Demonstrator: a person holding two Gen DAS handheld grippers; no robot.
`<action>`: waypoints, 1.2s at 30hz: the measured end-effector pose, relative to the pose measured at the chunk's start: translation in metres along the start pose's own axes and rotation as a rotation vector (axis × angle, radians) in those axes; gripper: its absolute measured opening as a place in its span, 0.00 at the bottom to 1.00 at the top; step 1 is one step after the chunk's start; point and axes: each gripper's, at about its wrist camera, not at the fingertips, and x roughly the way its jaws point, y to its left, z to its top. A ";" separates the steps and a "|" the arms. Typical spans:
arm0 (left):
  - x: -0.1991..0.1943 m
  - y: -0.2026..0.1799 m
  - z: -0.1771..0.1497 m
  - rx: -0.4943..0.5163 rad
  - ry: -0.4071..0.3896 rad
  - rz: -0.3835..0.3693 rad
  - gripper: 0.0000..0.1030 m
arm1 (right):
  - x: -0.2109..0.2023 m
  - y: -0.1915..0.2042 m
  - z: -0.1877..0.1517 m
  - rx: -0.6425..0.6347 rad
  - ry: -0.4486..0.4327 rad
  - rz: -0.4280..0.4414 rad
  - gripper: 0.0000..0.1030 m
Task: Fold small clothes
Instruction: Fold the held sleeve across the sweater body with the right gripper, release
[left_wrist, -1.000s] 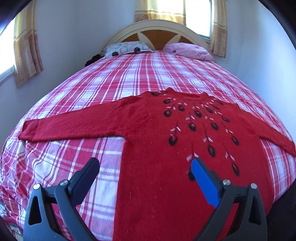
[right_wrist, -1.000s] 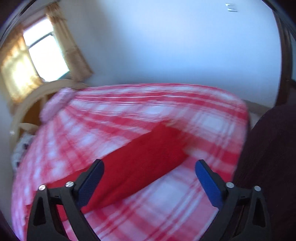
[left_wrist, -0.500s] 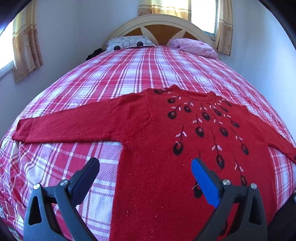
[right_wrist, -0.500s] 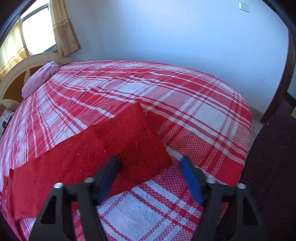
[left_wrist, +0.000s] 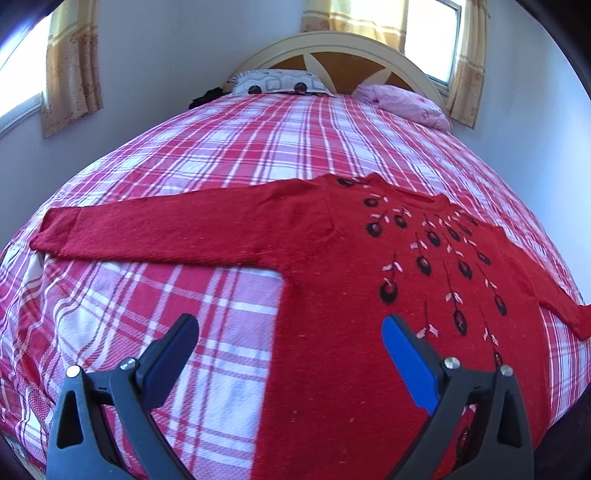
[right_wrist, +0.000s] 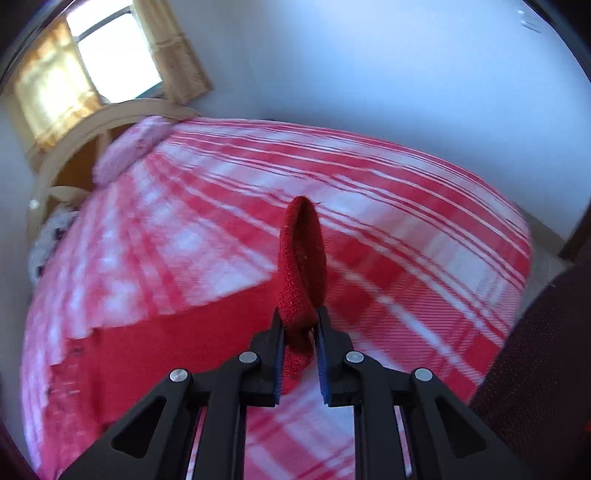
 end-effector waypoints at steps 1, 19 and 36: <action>0.000 0.003 0.000 -0.009 -0.001 -0.001 0.99 | -0.008 0.017 0.002 -0.020 -0.003 0.038 0.15; -0.014 0.076 0.000 -0.127 -0.047 0.080 0.99 | 0.014 0.435 -0.193 -0.524 0.305 0.673 0.14; 0.013 0.111 -0.011 -0.192 0.025 0.125 0.99 | 0.067 0.496 -0.324 -0.689 0.363 0.638 0.13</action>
